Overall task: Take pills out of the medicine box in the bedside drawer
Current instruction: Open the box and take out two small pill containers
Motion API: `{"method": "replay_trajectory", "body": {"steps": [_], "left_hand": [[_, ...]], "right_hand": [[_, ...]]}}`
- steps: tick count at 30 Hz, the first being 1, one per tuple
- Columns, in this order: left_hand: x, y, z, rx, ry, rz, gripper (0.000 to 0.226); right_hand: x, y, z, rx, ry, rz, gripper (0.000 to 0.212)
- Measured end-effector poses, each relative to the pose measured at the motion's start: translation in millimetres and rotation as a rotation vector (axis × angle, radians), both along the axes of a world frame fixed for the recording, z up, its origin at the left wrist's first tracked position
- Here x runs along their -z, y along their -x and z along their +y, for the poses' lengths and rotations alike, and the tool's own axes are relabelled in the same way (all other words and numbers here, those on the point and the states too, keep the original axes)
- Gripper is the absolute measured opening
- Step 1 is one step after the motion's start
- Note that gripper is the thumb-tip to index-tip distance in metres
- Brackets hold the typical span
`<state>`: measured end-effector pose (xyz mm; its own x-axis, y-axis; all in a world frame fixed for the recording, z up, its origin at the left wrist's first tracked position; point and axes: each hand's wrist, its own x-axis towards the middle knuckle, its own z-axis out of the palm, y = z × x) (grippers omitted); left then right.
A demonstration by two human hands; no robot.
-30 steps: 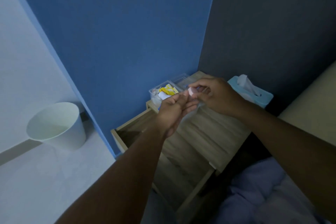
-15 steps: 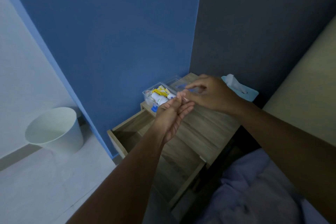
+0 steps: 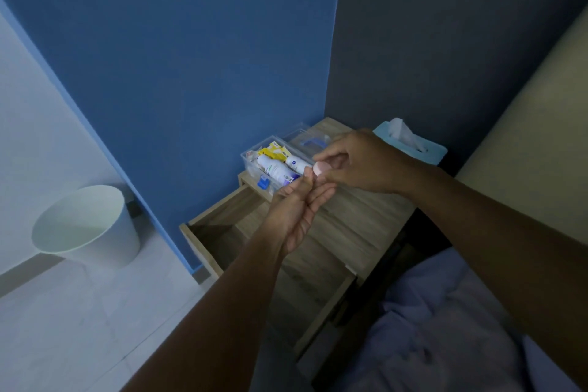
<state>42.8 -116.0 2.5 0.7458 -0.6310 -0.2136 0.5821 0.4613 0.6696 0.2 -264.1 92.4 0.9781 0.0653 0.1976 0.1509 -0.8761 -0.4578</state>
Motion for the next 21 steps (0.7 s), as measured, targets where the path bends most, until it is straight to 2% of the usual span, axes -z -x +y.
{"method": "replay_trajectory", "body": {"steps": [5, 8, 14, 16, 18, 21], "left_hand": [[14.0, -5.1, 4.0, 0.002, 0.016, 0.097, 0.026], [25.8, -8.0, 5.3, 0.066, 0.049, 0.128, 0.032], [44.7, -18.8, -2.9, 0.124, 0.091, 0.183, 0.037], [55.9, -23.4, -9.8, 0.116, 0.052, 0.132, 0.040], [67.4, -27.9, -19.2, 0.100, -0.037, 0.034, 0.047], [86.2, -37.6, -32.2, 0.074, -0.160, -0.090, 0.058]], "right_hand": [[1.1, -0.7, -9.2, -0.037, -0.148, -0.095, 0.038], [9.0, -1.0, -21.9, 0.048, -0.252, -0.152, 0.042], [64.5, 9.3, -52.1, 0.355, -0.360, -0.186, 0.030], [91.0, 14.6, -57.5, 0.450, -0.451, -0.162, 0.023], [122.4, 18.5, -59.5, 0.556, -0.548, -0.123, 0.025], [171.7, 24.4, -58.5, 0.704, -0.597, -0.051, 0.020]]}}
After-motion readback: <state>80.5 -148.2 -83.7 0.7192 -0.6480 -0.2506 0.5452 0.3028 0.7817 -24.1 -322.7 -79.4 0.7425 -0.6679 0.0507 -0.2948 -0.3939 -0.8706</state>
